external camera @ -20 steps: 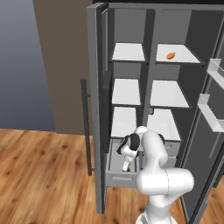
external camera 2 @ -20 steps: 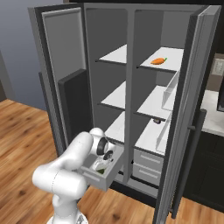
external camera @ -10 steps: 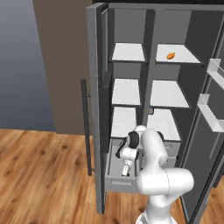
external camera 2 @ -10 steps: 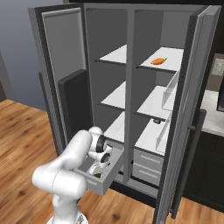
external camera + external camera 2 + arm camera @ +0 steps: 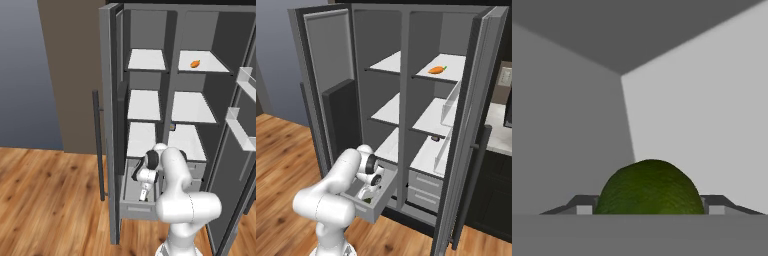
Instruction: Take the lime and carrot from the fridge shelf and place them in the freezer drawer to begin freezing them.
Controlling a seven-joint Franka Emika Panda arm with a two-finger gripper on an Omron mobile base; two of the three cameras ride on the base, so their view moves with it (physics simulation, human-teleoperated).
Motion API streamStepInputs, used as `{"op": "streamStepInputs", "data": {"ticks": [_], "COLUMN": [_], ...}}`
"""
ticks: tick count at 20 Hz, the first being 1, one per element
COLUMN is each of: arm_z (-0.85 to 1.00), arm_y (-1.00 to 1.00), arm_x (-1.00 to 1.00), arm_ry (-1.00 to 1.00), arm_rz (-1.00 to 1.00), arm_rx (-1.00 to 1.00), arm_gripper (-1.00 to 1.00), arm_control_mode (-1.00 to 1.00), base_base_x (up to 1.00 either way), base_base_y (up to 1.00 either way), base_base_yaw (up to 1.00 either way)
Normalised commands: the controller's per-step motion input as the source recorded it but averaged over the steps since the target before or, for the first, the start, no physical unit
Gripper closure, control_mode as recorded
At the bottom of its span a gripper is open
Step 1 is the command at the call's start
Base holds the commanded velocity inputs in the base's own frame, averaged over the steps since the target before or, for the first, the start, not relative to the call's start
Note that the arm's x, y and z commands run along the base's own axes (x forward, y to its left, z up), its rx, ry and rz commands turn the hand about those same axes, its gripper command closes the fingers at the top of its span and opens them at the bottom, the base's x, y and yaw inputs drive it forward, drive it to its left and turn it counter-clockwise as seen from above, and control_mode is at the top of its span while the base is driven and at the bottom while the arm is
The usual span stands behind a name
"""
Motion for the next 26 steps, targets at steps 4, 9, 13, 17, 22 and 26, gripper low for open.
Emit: {"op": "streamStepInputs", "data": {"ticks": [4, 9, 13, 17, 22, 26], "arm_z": [-0.26, -0.16, 0.00, 0.01, 0.15, 0.28], "arm_y": [0.00, 0.01, 0.00, 0.00, 0.00, 0.00], "arm_x": [-0.86, -0.77, -0.54, -0.45, -0.33, -0.29], "arm_ry": [-0.08, -0.09, -0.14, -0.20, -0.20, -0.17], "arm_rz": [0.01, 0.00, 0.00, 0.00, 0.00, 0.00], "arm_rx": [0.00, 0.00, 0.00, 0.00, 0.00, 0.00], "arm_gripper": [1.00, -1.00, -1.00, -1.00, -1.00, -1.00], "arm_control_mode": [-1.00, -1.00, -1.00, -1.00, -1.00, -1.00], "base_base_x": [0.00, 0.00, 0.00, 0.00, 0.00, 0.00], "base_base_y": [0.00, 0.00, 0.00, 0.00, 0.00, 0.00], "base_base_yaw": [0.00, 0.00, 0.00, 0.00, 0.00, 0.00]}}
